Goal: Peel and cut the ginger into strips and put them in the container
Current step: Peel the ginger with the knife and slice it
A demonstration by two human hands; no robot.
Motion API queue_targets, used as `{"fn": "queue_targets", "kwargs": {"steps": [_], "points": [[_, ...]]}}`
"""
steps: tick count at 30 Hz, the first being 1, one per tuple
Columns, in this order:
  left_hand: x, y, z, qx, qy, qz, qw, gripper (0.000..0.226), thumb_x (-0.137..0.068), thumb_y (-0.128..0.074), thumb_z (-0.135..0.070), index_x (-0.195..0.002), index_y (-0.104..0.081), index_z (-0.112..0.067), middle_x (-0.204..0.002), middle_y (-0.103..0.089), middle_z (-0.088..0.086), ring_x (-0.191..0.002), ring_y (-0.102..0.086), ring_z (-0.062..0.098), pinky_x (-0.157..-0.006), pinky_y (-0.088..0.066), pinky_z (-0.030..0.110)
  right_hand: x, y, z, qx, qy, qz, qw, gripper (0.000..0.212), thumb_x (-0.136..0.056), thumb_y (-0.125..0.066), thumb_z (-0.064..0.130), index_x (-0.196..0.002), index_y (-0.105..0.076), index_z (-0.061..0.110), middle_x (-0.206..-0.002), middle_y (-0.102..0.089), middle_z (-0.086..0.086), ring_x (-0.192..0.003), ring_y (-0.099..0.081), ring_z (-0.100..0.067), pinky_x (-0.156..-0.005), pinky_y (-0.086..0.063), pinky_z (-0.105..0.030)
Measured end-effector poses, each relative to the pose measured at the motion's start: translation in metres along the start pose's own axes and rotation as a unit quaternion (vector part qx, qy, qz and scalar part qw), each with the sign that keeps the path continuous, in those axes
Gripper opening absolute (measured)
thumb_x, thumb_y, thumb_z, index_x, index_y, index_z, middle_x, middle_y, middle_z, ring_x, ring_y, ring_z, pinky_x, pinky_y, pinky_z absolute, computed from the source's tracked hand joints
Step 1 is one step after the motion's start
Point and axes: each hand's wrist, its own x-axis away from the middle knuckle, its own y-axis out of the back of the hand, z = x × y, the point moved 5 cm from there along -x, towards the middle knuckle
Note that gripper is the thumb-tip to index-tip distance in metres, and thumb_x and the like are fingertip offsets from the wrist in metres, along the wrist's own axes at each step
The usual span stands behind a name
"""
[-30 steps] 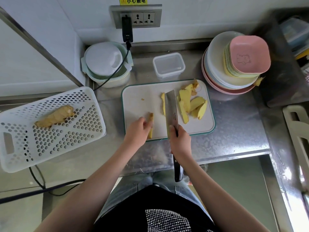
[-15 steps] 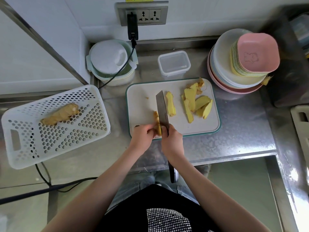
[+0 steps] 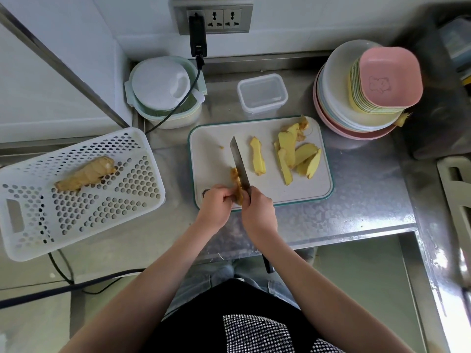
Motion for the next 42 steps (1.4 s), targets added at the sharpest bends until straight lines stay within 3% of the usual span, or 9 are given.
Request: {"fn": "queue_targets", "kwargs": {"steps": [9,13,16,19,23,30,34,36,42], "points": [[-0.003,0.001,0.002,0.012,0.025,-0.001,1.0,0.03,-0.091,-0.05,-0.009,-0.072,-0.072,-0.003,-0.066,-0.057,0.003,-0.064,-0.051,0.019,-0.064,-0.04,0.028,0.001,0.008,0.002,0.029,0.01,0.003,1.0,0.023,-0.103,-0.032,0.035,-0.105,-0.038,0.012,-0.082,-0.057,-0.012,-0.073,-0.057,-0.035,-0.057,-0.042,-0.036],[-0.01,0.028,-0.018,0.02,0.09,-0.092,0.991,0.039,-0.084,-0.044,-0.031,-0.055,-0.038,-0.006,-0.051,-0.039,0.008,-0.048,-0.039,0.022,-0.051,-0.034,0.032,0.006,0.011,0.006,0.143,0.048,0.007,0.989,0.02,-0.099,-0.032,0.009,-0.118,-0.026,0.014,-0.085,-0.059,-0.018,-0.078,-0.06,-0.037,-0.059,-0.044,-0.041],[-0.035,0.041,-0.06,-0.145,0.055,-0.122,0.98,0.047,-0.096,-0.034,-0.043,-0.061,-0.044,-0.013,-0.058,-0.05,0.001,-0.057,-0.051,0.021,-0.052,-0.031,0.03,0.006,0.007,0.008,0.183,0.053,0.013,0.982,0.027,-0.092,-0.032,-0.004,-0.111,-0.028,0.014,-0.081,-0.056,-0.015,-0.077,-0.059,-0.036,-0.059,-0.043,-0.04],[-0.053,0.031,-0.076,-0.288,0.041,-0.091,0.952,0.038,-0.101,-0.03,-0.028,-0.096,-0.059,-0.004,-0.093,-0.066,0.013,-0.087,-0.063,0.028,-0.064,-0.039,0.032,0.005,0.004,0.008,0.179,0.048,0.013,0.983,0.027,-0.09,-0.032,-0.005,-0.106,-0.028,0.016,-0.077,-0.051,-0.01,-0.071,-0.052,-0.031,-0.06,-0.042,-0.039],[-0.064,0.014,-0.063,-0.382,0.087,-0.055,0.918,0.031,-0.099,-0.035,-0.013,-0.123,-0.05,0.0,-0.119,-0.059,0.012,-0.107,-0.059,0.023,-0.07,-0.04,0.025,0.0,0.001,0.009,0.191,0.052,0.027,0.98,0.032,-0.088,-0.031,-0.007,-0.108,-0.029,0.017,-0.077,-0.051,-0.009,-0.072,-0.049,-0.03,-0.06,-0.041,-0.038],[-0.073,0.005,-0.057,-0.401,0.129,-0.053,0.905,0.032,-0.101,-0.033,-0.012,-0.129,-0.04,0.003,-0.12,-0.059,0.012,-0.107,-0.06,0.023,-0.074,-0.045,0.026,-0.011,0.0,0.002,0.197,0.057,0.024,0.979,0.027,-0.093,-0.032,-0.003,-0.113,-0.032,0.015,-0.08,-0.055,-0.011,-0.077,-0.058,-0.034,-0.061,-0.043,-0.039],[-0.062,0.016,-0.05,-0.25,0.08,-0.084,0.961,0.042,-0.103,-0.024,-0.034,-0.109,-0.051,-0.002,-0.105,-0.062,0.015,-0.098,-0.059,0.031,-0.074,-0.044,0.037,-0.016,0.003,-0.002,0.139,0.076,0.022,0.987,0.001,-0.103,-0.031,0.017,-0.102,-0.031,0.018,-0.082,-0.061,-0.015,-0.073,-0.06,-0.034,-0.058,-0.046,-0.038],[-0.045,0.016,-0.032,-0.207,0.063,-0.094,0.972,0.045,-0.102,-0.024,-0.037,-0.105,-0.051,-0.001,-0.103,-0.059,0.018,-0.097,-0.056,0.034,-0.078,-0.042,0.04,-0.022,0.01,-0.004,0.1,0.067,0.037,0.992,0.011,-0.104,-0.028,0.026,-0.1,-0.033,0.016,-0.082,-0.06,-0.016,-0.072,-0.058,-0.035,-0.058,-0.045,-0.038],[-0.018,-0.012,-0.002,-0.388,0.067,-0.002,0.919,0.044,-0.099,-0.029,-0.042,-0.122,-0.039,-0.006,-0.125,-0.04,0.013,-0.113,-0.041,0.031,-0.088,-0.035,0.036,-0.026,0.015,-0.007,0.144,0.085,0.049,0.985,0.016,-0.104,-0.024,0.032,-0.096,-0.027,0.02,-0.08,-0.056,-0.015,-0.069,-0.053,-0.033,-0.06,-0.042,-0.036]]}}
